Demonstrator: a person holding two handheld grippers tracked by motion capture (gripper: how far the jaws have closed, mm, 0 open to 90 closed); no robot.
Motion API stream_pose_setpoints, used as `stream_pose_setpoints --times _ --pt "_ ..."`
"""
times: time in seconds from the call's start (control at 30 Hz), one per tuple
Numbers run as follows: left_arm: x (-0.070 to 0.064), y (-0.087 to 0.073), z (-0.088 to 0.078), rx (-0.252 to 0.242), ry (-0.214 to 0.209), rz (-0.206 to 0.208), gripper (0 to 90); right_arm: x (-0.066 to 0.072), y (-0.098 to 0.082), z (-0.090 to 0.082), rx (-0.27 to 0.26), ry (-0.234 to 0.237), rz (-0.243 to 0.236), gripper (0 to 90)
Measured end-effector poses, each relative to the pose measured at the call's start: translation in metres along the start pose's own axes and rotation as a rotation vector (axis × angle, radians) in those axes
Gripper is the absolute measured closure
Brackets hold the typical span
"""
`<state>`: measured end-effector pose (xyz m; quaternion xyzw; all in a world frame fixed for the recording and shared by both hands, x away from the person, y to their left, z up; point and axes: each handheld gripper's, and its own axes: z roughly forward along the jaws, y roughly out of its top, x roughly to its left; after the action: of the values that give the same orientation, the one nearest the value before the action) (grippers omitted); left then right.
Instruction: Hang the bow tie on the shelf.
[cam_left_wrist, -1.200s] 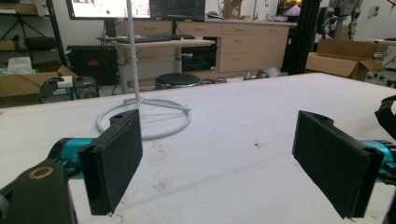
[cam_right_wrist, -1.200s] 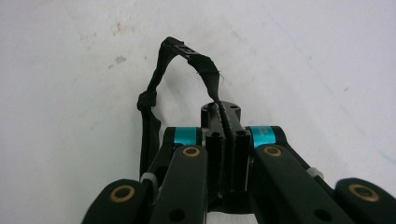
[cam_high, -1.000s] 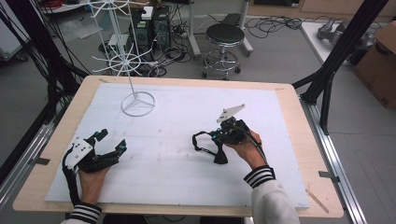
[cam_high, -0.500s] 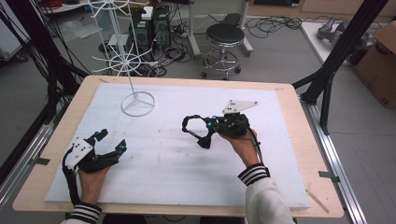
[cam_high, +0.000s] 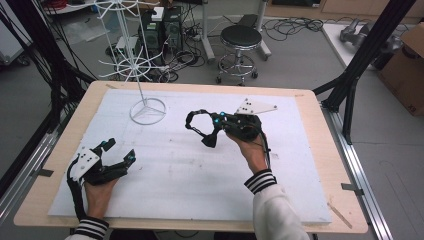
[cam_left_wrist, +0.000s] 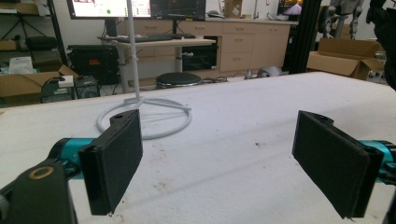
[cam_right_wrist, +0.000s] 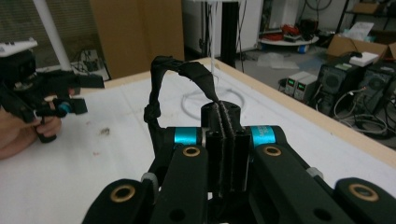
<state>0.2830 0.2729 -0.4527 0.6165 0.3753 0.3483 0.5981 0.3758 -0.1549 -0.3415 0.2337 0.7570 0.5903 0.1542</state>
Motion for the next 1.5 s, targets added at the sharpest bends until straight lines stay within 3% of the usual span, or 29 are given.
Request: stream_pose_setpoints --times 0.37,0.7,0.83,1.23,1.5 --pt "0.000 0.000 0.000 -0.001 0.000 -0.003 16.5 0.003 0.017 0.021 -0.074 0.016 0.005 88.6" --pt "0.000 0.000 0.000 -0.001 0.003 -0.006 16.5 0.004 0.031 0.034 -0.074 0.003 -0.009 88.6" --pt "0.000 0.000 0.000 -0.002 0.004 -0.006 16.5 0.004 0.036 0.039 -0.095 0.020 0.007 88.6" --pt "0.000 0.000 0.000 0.000 0.000 -0.005 16.5 0.009 0.052 0.062 -0.139 0.055 -0.015 88.7" --pt "0.000 0.000 0.000 -0.002 0.002 -0.002 16.5 0.007 0.067 0.088 -0.168 0.072 -0.010 88.7"
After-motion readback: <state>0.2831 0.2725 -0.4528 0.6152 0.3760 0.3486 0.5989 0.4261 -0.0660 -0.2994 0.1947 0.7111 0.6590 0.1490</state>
